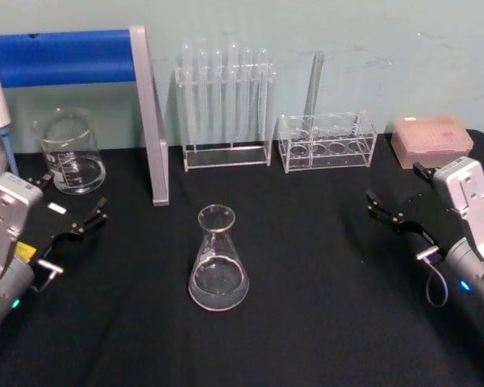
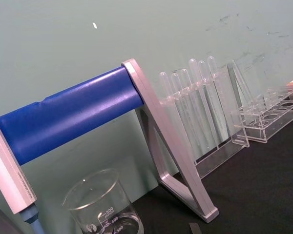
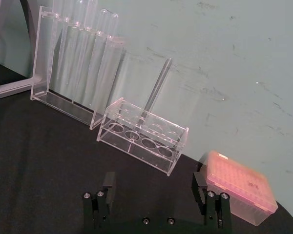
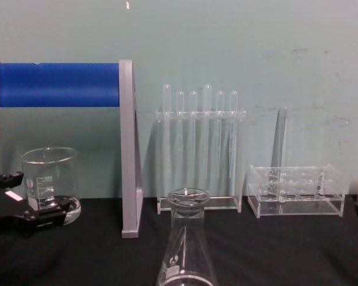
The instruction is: Grasp the erlenmeyer flask with one hand, shake it three times, then place it back.
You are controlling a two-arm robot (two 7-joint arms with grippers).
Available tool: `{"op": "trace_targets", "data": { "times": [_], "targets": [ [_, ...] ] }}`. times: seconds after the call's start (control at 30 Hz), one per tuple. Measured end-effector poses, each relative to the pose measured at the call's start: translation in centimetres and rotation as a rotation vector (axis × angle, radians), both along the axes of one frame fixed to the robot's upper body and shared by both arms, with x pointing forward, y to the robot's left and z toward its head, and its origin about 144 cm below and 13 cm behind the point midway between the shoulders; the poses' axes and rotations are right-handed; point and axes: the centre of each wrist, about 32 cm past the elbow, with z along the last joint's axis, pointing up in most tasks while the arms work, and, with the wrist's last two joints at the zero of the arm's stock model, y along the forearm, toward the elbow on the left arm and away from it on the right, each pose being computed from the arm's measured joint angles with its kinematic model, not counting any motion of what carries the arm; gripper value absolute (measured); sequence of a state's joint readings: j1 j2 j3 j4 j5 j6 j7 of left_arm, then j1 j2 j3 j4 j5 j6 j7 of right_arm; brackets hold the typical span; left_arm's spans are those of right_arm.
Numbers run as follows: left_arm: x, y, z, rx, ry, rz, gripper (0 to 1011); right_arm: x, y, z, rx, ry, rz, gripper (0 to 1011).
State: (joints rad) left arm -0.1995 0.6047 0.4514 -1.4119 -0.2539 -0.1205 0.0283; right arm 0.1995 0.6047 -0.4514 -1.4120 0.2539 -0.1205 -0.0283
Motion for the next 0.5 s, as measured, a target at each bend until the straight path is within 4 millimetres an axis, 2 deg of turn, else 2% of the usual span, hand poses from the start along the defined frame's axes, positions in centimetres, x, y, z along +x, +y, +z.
{"op": "trace_targets", "data": {
  "times": [0.5],
  "targets": [
    [0.0,0.0,0.0,0.0,0.0,0.0,1001,0.0,0.0,0.0,0.0,0.0,0.0,1000]
  ]
}}
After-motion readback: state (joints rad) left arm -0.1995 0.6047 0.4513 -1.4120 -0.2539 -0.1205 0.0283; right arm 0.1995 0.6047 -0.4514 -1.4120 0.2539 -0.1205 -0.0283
